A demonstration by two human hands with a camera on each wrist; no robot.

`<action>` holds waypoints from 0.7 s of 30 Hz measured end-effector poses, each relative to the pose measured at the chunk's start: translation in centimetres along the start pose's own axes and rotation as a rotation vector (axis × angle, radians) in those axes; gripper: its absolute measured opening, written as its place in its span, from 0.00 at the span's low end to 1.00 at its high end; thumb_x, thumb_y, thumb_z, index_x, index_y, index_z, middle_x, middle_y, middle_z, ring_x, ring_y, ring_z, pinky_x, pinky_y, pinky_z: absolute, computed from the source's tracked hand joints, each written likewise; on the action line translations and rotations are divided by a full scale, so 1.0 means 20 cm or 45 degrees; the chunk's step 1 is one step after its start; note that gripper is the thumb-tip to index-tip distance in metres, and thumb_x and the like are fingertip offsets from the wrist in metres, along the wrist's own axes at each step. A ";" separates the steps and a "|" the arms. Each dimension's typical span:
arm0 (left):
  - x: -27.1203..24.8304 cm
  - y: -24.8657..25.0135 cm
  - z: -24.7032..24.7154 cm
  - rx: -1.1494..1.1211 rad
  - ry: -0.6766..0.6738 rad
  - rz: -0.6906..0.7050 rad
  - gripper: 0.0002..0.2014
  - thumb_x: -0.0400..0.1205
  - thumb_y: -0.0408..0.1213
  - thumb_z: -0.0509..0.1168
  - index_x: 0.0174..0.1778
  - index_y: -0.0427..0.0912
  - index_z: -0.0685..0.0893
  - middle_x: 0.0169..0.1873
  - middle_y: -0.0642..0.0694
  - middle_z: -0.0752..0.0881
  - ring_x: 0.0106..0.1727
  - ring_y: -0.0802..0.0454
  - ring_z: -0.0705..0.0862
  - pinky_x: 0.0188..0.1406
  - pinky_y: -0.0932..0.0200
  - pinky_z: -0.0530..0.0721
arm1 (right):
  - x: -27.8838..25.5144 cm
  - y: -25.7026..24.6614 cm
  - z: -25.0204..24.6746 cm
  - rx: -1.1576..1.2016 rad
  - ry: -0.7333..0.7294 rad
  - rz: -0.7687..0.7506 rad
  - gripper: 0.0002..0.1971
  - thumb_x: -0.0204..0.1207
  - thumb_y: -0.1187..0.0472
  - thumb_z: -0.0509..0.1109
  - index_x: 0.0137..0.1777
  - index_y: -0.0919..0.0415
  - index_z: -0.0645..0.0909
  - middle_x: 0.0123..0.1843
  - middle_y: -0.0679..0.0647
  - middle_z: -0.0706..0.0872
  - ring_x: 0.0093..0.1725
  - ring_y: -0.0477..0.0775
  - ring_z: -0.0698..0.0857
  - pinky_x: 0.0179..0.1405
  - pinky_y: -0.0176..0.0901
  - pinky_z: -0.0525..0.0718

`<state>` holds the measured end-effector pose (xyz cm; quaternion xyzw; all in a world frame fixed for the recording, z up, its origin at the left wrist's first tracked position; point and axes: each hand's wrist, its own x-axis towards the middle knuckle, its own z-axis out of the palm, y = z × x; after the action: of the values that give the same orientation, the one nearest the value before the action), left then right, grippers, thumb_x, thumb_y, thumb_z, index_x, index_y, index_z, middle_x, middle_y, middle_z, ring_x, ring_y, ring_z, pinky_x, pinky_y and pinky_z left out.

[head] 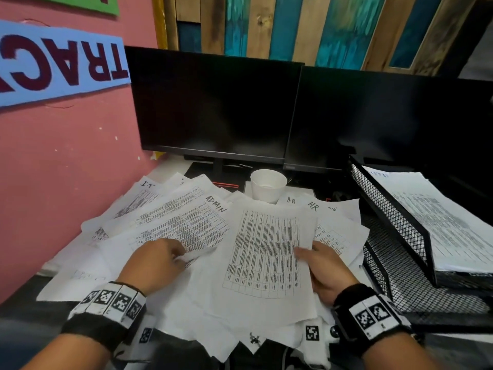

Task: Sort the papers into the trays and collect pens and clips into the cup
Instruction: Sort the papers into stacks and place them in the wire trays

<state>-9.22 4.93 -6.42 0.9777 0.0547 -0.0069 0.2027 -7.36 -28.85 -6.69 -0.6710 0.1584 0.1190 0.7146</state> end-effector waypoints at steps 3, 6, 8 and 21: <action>0.00 -0.02 -0.05 -0.054 0.077 -0.069 0.11 0.80 0.39 0.71 0.37 0.63 0.85 0.37 0.58 0.91 0.44 0.51 0.87 0.42 0.58 0.79 | 0.00 -0.01 -0.01 -0.151 0.043 -0.061 0.19 0.84 0.79 0.62 0.66 0.64 0.89 0.54 0.64 0.96 0.53 0.68 0.96 0.59 0.75 0.91; 0.00 -0.06 -0.12 -0.076 0.153 -0.122 0.13 0.78 0.36 0.71 0.43 0.65 0.81 0.39 0.61 0.90 0.45 0.51 0.86 0.43 0.57 0.78 | -0.02 -0.05 -0.06 -0.155 0.060 -0.076 0.20 0.84 0.79 0.60 0.62 0.62 0.89 0.53 0.66 0.96 0.53 0.71 0.95 0.59 0.75 0.90; 0.00 -0.09 -0.16 -0.065 0.182 -0.149 0.16 0.76 0.34 0.71 0.48 0.64 0.82 0.43 0.59 0.89 0.46 0.51 0.85 0.45 0.56 0.78 | -0.04 -0.08 -0.11 -0.130 0.085 -0.084 0.19 0.84 0.80 0.60 0.61 0.62 0.88 0.52 0.67 0.96 0.52 0.73 0.95 0.58 0.74 0.91; 0.02 0.07 -0.16 -0.316 0.386 0.052 0.10 0.88 0.42 0.69 0.41 0.53 0.91 0.33 0.52 0.91 0.41 0.44 0.88 0.43 0.51 0.84 | -0.10 -0.08 -0.07 0.070 0.201 -0.145 0.21 0.86 0.79 0.54 0.62 0.64 0.87 0.48 0.60 0.94 0.36 0.55 0.93 0.22 0.40 0.88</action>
<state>-8.76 5.04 -2.93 0.9360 0.0652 0.1515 0.3111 -8.78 -30.30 -4.51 -0.6664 0.1790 0.0205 0.7235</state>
